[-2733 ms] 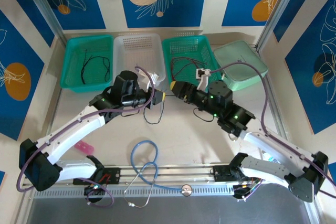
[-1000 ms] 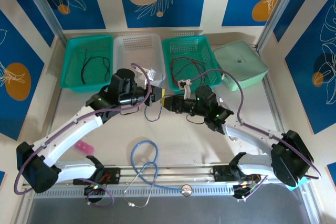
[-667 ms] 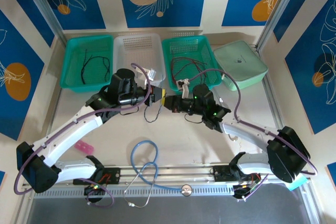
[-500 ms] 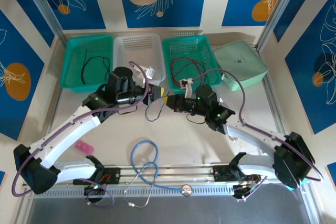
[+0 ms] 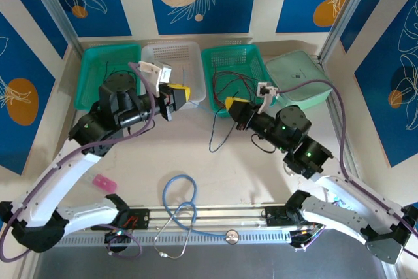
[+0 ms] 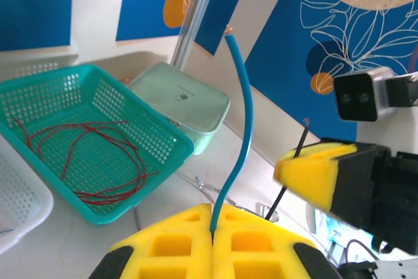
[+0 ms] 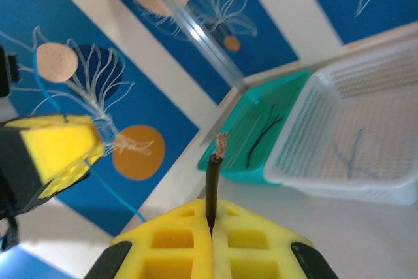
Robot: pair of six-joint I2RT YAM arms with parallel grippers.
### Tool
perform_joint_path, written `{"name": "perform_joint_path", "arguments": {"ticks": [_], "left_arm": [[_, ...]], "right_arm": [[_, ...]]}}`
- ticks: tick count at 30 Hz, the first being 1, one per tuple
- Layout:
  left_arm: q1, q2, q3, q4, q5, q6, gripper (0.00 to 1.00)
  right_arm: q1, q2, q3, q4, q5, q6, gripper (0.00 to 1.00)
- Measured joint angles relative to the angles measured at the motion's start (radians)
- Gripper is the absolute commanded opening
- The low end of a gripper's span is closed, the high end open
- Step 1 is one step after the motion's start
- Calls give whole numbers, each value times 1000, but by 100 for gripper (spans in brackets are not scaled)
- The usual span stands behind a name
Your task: Untangle the cables
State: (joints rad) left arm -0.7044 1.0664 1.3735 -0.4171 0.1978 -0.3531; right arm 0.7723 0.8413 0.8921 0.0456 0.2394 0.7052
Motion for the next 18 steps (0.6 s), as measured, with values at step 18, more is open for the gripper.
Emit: {"name": "perform_joint_path", "arguments": {"ticks": [18], "left_arm": [[202, -192, -43, -137, -371, 127, 0]], "right_arm": [[-219, -147, 175, -227, 291, -214, 0]]}}
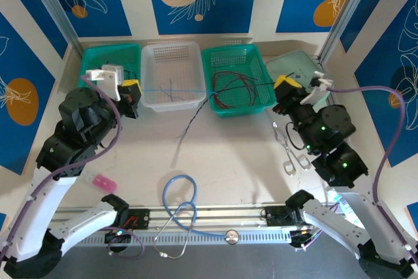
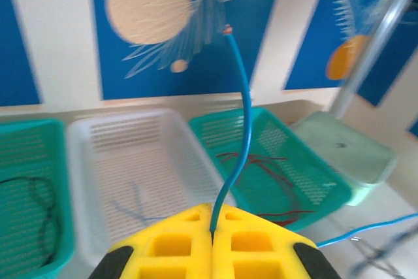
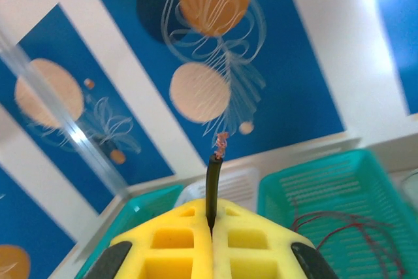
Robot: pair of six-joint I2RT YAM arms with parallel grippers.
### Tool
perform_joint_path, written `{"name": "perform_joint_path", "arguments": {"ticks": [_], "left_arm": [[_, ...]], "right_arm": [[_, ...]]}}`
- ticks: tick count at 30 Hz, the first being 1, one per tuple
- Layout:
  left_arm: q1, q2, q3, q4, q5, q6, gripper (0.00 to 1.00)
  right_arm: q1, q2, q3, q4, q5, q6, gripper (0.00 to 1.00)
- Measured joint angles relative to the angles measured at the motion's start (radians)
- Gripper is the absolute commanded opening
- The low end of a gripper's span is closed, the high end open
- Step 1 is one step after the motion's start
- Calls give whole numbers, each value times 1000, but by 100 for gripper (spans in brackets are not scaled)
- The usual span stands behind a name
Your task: Untangle the cables
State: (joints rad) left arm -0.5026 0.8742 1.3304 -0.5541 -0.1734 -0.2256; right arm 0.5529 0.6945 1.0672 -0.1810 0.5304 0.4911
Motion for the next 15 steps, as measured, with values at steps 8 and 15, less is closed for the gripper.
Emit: {"name": "perform_joint_path", "arguments": {"ticks": [8, 15], "left_arm": [[373, 48, -65, -38, 159, -11, 0], [622, 77, -175, 6, 374, -130, 0]], "right_arm": [[-139, -77, 76, -78, 71, -92, 0], [-229, -94, 118, -106, 105, -177, 0]]}}
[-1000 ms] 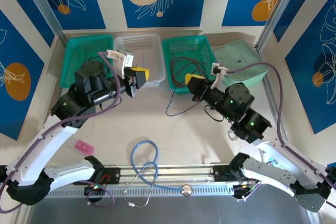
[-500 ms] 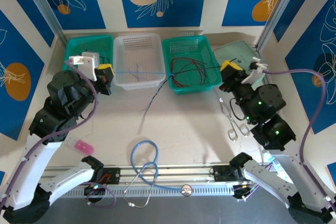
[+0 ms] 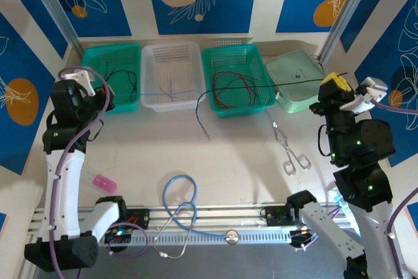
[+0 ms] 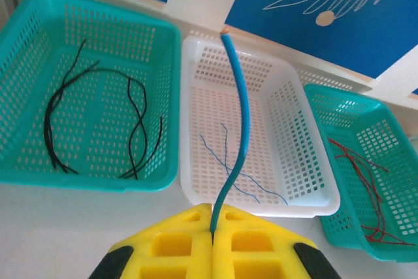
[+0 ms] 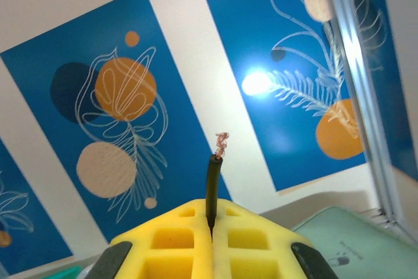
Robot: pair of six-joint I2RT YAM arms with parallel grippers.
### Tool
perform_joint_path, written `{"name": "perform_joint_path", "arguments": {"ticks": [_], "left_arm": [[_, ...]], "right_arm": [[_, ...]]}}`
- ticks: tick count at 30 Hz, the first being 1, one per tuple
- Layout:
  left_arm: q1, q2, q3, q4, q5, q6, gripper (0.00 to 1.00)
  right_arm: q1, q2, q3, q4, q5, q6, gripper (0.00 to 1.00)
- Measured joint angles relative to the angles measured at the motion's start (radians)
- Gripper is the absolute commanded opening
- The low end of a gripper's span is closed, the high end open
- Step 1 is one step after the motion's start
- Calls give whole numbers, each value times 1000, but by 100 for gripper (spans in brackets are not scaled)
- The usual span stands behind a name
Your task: Untangle the cables
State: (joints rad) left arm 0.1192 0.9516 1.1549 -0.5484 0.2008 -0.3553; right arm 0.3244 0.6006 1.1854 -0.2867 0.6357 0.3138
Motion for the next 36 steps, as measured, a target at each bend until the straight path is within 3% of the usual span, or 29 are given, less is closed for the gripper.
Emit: {"name": "perform_joint_path", "arguments": {"ticks": [6, 12, 24, 36], "left_arm": [[99, 0, -42, 40, 109, -75, 0], [163, -2, -44, 43, 139, -81, 0], [297, -35, -123, 42, 138, -84, 0], [315, -47, -116, 7, 85, -34, 0]], "right_arm": [[-45, -8, 28, 5, 39, -72, 0], [-81, -43, 26, 18, 113, -105, 0], [-167, -89, 7, 27, 296, -84, 0], [-264, -89, 7, -1, 331, -74, 0]]}}
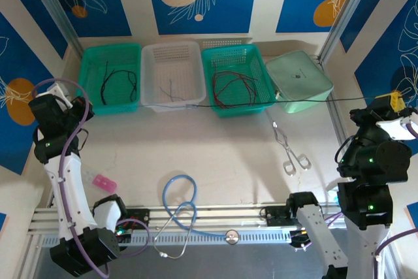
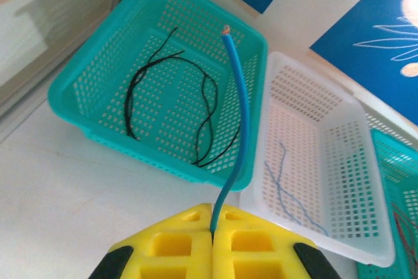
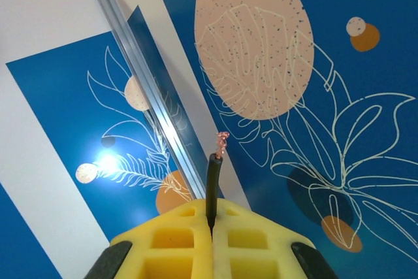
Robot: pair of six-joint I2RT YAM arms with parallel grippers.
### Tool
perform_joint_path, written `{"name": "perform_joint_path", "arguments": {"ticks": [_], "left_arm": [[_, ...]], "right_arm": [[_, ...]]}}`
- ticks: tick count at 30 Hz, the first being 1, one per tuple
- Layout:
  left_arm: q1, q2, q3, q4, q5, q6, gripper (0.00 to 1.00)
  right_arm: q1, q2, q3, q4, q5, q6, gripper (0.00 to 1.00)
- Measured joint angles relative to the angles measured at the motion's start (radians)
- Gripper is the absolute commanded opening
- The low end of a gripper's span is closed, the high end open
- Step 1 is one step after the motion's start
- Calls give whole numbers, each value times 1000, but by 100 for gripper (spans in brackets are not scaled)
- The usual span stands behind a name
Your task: Untangle the cables
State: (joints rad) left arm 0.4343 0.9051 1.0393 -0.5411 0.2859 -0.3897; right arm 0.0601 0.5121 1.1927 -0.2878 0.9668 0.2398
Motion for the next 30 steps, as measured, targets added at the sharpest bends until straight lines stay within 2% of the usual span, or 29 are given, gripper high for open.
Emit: {"name": "perform_joint_path", "arguments": {"ticks": [16, 22, 30], "left_arm": [[5, 2, 22, -28, -76, 69, 0], [31, 20, 6, -24, -94, 77, 0], [78, 53, -66, 25, -149, 77, 0]], "right_arm": [[-66, 0, -13, 25, 10, -63, 0], [-154, 5, -49, 63, 17, -90, 0], [-305, 34, -49, 39, 8, -47, 0]]}}
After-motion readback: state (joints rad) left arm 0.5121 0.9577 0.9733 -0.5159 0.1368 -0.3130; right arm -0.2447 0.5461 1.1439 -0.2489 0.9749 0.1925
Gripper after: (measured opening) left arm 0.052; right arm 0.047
